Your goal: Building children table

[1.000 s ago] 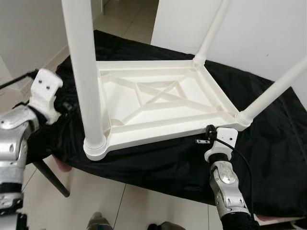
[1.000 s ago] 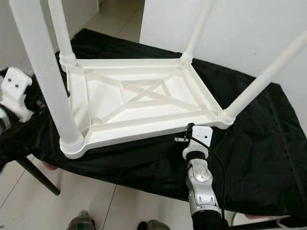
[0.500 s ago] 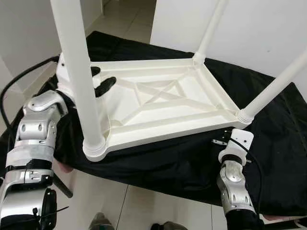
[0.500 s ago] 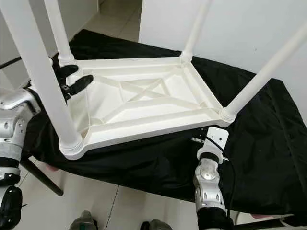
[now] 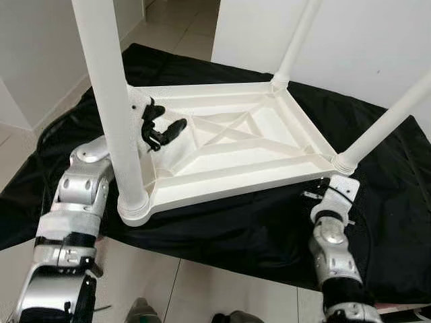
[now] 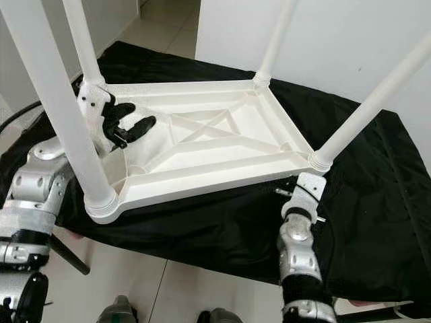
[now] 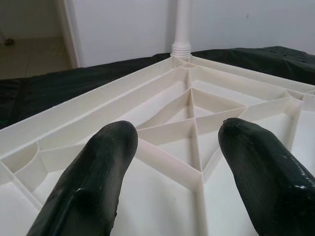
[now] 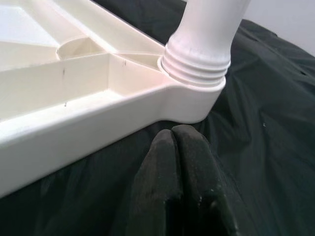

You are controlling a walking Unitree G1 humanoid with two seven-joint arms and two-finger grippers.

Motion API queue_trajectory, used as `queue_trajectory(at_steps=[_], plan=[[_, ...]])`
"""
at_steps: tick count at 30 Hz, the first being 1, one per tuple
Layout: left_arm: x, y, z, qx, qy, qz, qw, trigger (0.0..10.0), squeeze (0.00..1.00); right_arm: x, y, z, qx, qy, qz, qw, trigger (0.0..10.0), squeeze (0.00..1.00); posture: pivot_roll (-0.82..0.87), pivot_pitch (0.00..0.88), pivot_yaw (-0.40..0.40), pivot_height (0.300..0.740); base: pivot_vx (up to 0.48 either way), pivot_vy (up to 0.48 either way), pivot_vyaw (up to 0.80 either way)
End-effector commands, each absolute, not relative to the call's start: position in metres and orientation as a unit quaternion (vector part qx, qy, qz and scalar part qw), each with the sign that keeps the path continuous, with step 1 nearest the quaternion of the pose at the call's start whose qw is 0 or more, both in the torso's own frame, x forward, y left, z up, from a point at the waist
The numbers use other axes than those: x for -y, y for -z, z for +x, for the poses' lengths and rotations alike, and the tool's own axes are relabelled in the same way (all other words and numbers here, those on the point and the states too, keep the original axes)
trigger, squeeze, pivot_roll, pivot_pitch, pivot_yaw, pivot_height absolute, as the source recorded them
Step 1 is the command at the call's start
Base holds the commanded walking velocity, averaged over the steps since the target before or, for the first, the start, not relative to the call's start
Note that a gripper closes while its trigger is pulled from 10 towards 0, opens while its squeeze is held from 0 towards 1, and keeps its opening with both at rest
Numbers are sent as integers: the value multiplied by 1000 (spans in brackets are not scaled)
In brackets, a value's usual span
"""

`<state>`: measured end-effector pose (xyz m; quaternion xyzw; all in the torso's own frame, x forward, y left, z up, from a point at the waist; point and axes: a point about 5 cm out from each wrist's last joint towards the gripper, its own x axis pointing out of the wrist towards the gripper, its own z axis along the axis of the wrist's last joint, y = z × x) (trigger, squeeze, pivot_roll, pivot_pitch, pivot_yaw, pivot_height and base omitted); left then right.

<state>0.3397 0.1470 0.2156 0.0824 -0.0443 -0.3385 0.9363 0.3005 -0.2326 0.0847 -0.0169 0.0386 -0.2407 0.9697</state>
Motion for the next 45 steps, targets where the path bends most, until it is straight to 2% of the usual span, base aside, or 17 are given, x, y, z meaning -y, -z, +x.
queue_trajectory(at_steps=[1, 8, 16, 18, 27, 31, 36, 41, 42, 45], plan=[[-130, -213, 328, 39, 422, 89, 902, 10000, 0, 241, -80, 302, -54, 240, -9, 969, 10000, 0, 161, 22, -114, 740, 0, 0, 0], [-107, -213, 302, 43, 490, 85, 867, 10000, 0, 248, -85, 323, -71, 203, 20, 976, 10000, 0, 173, 24, -132, 740, 0, 0, 0], [-95, -215, 290, 46, 513, 85, 853, 10000, 0, 247, -90, 335, -72, 161, 53, 983, 10000, 0, 176, 25, -139, 740, 0, 0, 0], [-89, -216, 282, 46, 526, 85, 845, 10000, 0, 243, -96, 344, -70, 113, 55, 990, 10000, 0, 175, 24, -139, 740, 0, 0, 0], [-78, -219, 268, 37, 558, 77, 826, 10000, 0, 226, -106, 362, -83, 21, 70, 994, 10000, 0, 181, 22, -136, 740, 0, 0, 0], [-75, -221, 263, 33, 570, 72, 818, 10000, 0, 217, -109, 368, -90, -3, 79, 993, 10000, 0, 180, 23, -128, 740, 0, 0, 0], [-71, -223, 257, 28, 585, 71, 807, 10000, 0, 214, -115, 373, -85, 9, 58, 995, 10000, 0, 181, 25, -122, 740, 0, 0, 0], [-71, -223, 259, 29, 574, 75, 815, 10000, 0, 214, -117, 373, -67, 18, 44, 997, 10000, 0, 182, 29, -123, 740, 0, 0, 0], [-76, -222, 267, 28, 551, 83, 830, 10000, 0, 214, -114, 369, -51, 20, 38, 998, 10000, 0, 178, 33, -122, 740, 0, 0, 0], [-80, -222, 272, 31, 535, 89, 840, 10000, 0, 216, -112, 365, -40, 22, 38, 998, 10000, 0, 178, 34, -122, 740, 0, 0, 0]])
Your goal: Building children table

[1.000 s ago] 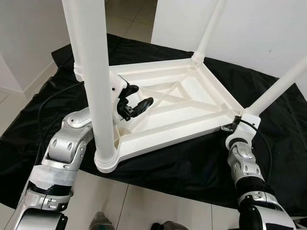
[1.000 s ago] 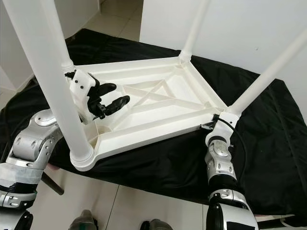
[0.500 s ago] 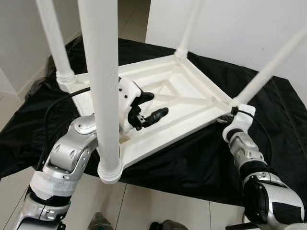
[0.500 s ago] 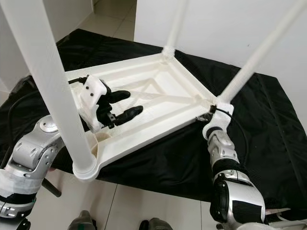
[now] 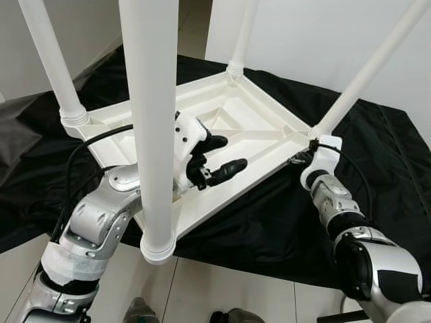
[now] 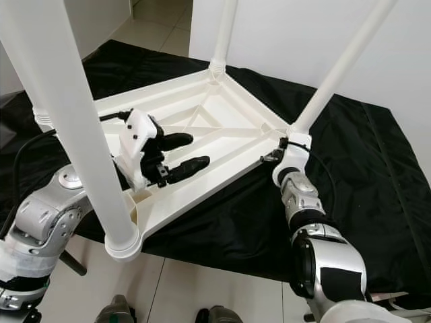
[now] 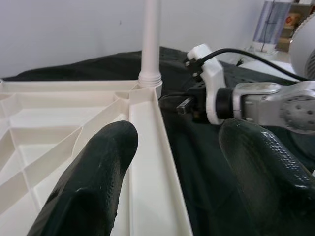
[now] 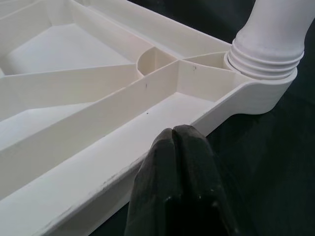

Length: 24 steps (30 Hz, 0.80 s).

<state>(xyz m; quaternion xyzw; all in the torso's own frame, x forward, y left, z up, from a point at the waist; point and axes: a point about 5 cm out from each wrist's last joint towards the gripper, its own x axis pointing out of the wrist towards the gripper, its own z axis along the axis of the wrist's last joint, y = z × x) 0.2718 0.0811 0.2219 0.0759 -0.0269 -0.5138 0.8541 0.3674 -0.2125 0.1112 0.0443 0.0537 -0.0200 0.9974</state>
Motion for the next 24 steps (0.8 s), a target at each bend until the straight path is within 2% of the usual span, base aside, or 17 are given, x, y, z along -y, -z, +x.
queue_trajectory(at_steps=[1, 2, 4, 6, 8, 11, 14, 16, 18, 20, 24], plan=[[-80, -222, 272, 31, 535, 89, 840, 10000, 0, 216, -112, 365, -40, 22, 38, 998, 10000, 0, 178, 34, -122, 740, 0, 0, 0], [-80, -222, 272, 31, 535, 89, 840, 10000, 0, 216, -112, 365, -40, 22, 38, 998, 10000, 0, 178, 34, -122, 740, 0, 0, 0], [-92, -225, 286, 44, 493, 95, 863, 10000, 0, 219, -112, 359, -7, 23, 43, 999, 10000, 0, 175, 39, -120, 740, 0, 0, 0], [-92, -225, 286, 44, 493, 95, 863, 10000, 0, 219, -112, 359, -7, 23, 43, 999, 10000, 0, 175, 39, -120, 740, 0, 0, 0], [-111, -223, 305, 38, 447, 95, 889, 10000, 0, 222, -115, 347, 42, 32, 45, 998, 10000, 0, 169, 43, -116, 740, 0, 0, 0], [-127, -219, 317, 33, 427, 105, 898, 10000, 0, 226, -117, 329, 81, 42, 46, 995, 10000, 0, 165, 44, -114, 740, 0, 0, 0], [-131, -217, 321, 33, 422, 110, 899, 10000, 0, 226, -116, 321, 91, 41, 43, 994, 10000, 0, 165, 44, -114, 740, 0, 0, 0], [-141, -214, 327, 39, 413, 123, 901, 10000, 0, 225, -113, 306, 100, 30, 40, 994, 10000, 0, 147, 44, -107, 740, 0, 0, 0], [-141, -214, 327, 39, 413, 123, 901, 10000, 0, 225, -113, 306, 100, 30, 40, 994, 10000, 0, 147, 44, -107, 740, 0, 0, 0], [-153, -204, 335, 17, 415, 135, 900, 10000, 0, 224, -114, 284, 110, 5, 37, 993, 10000, 0, 133, 43, -101, 740, 0, 0, 0], [-156, -199, 337, 5, 419, 137, 898, 10000, 0, 223, -114, 275, 113, -4, 35, 993, 10000, 0, 133, 43, -101, 740, 0, 0, 0]])
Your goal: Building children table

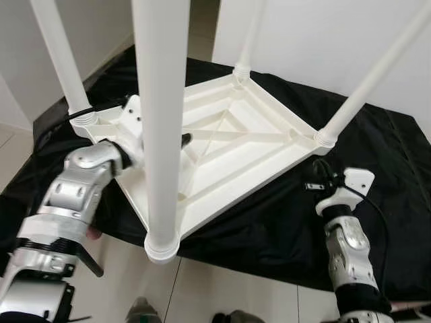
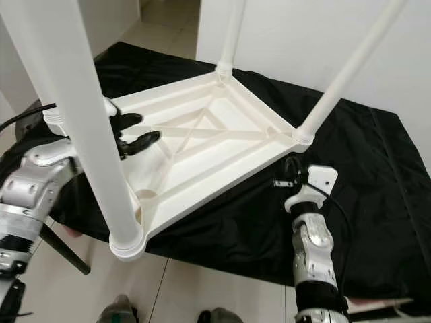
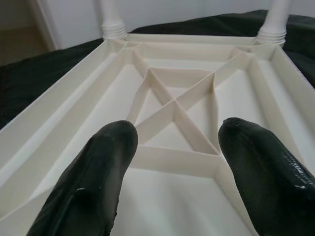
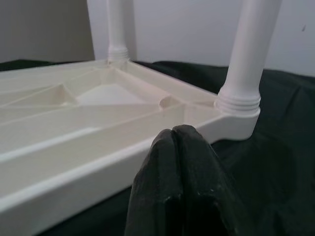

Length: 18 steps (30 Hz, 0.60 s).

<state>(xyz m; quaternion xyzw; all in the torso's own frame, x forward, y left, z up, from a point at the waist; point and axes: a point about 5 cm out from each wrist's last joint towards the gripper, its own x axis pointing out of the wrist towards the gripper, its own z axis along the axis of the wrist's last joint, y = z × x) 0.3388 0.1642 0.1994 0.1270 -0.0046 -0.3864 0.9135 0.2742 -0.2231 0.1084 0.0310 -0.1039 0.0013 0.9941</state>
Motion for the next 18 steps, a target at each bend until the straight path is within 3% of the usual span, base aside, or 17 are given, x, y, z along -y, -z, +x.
queue_trajectory(at_steps=[1, 5, 6, 7, 12, 13, 18], plan=[[-163, -189, 338, -18, 451, 144, 881, 10000, 831, 225, -105, 258, 94, -9, 27, 995, 10000, 0, 118, 38, -87, 740, 0, 0, 0], [-165, -186, 339, -23, 459, 143, 876, 10000, 831, 226, -103, 253, 88, -8, 26, 996, 10000, 0, 118, 38, -87, 740, 0, 0, 0], [-168, -183, 339, -32, 470, 140, 871, 10000, 1000, 227, -103, 248, 84, -5, 26, 996, 10000, 0, 112, 37, -79, 740, 0, 0, 0], [-171, -176, 336, -46, 494, 165, 852, 10000, 1000, 228, -103, 244, 82, -3, 26, 996, 10000, 0, 105, 38, -69, 740, 0, 0, 0], [-175, -166, 330, -74, 533, 201, 818, 10000, 1000, 230, -103, 237, 76, -3, 22, 997, 10000, 0, 99, 40, -58, 740, 0, 0, 0], [-179, -164, 329, -86, 543, 207, 810, 10000, 0, 231, -103, 235, 73, -4, 19, 997, 10000, 0, 96, 42, -55, 740, 0, 0, 0], [-192, -166, 333, -102, 545, 211, 805, 10000, 0, 237, -108, 228, 67, -2, 10, 998, 10000, 0, 88, 44, -51, 740, 0, 0, 0]])
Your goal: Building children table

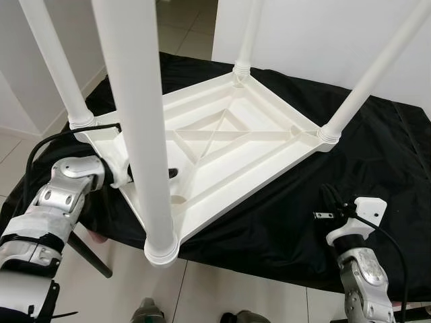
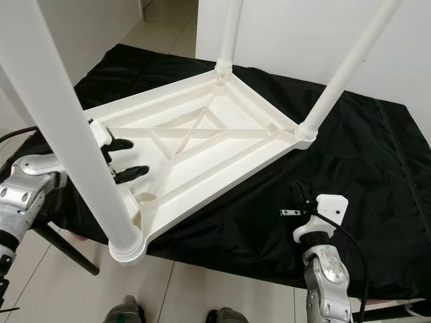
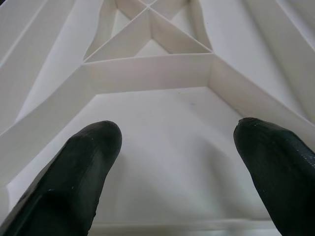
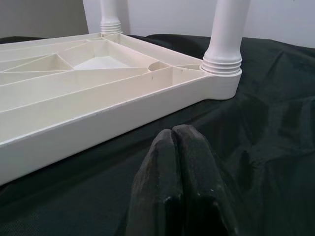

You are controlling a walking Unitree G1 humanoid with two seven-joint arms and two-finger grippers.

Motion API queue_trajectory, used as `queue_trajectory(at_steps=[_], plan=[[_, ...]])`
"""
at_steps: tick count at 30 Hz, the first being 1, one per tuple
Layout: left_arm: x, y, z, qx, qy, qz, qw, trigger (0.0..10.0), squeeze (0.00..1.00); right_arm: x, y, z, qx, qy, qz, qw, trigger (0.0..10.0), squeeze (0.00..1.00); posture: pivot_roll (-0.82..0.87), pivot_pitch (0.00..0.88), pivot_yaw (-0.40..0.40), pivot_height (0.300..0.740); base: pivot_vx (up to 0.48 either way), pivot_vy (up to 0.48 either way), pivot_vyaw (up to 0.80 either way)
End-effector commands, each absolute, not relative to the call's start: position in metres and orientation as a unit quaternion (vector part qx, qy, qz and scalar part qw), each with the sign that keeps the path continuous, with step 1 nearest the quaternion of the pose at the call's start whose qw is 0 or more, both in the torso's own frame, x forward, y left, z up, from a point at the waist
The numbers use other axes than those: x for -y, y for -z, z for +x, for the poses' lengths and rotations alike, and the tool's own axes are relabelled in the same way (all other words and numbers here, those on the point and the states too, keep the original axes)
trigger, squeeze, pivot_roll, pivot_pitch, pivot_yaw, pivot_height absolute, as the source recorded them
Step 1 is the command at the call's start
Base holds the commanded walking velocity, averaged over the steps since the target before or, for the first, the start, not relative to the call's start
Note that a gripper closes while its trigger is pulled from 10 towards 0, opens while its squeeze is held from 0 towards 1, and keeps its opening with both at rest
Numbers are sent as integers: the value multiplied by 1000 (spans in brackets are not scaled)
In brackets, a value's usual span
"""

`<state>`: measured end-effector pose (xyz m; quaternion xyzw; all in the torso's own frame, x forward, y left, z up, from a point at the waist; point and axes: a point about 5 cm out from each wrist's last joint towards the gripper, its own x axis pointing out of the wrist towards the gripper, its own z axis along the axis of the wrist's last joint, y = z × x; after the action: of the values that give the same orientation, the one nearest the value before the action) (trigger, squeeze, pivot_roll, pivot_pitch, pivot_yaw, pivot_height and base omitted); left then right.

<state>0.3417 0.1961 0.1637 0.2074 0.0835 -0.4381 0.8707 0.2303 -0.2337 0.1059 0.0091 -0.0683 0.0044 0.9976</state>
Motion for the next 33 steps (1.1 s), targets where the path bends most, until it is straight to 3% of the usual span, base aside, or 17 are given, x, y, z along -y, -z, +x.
queue_trajectory(at_steps=[1, 9, 16, 33], plan=[[-197, -167, 331, -104, 542, 212, 807, 10000, 0, 239, -108, 227, 67, -2, 8, 998, 10000, 0, 93, 45, -53, 740, 0, 0, 0], [-226, -175, 326, -114, 544, 182, 812, 10000, 0, 240, -111, 228, 57, -19, 7, 998, 10000, 0, 120, 50, -73, 740, 0, 0, 0], [-222, -166, 319, -123, 559, 189, 798, 10000, 0, 234, -112, 233, 50, -46, 1, 998, 10000, 0, 130, 52, -87, 740, 0, 0, 0], [-206, -142, 323, -143, 584, 311, 736, 10000, 0, 245, -119, 230, 46, -50, -20, 998, 10000, 0, 99, 52, -82, 740, 0, 0, 0]])
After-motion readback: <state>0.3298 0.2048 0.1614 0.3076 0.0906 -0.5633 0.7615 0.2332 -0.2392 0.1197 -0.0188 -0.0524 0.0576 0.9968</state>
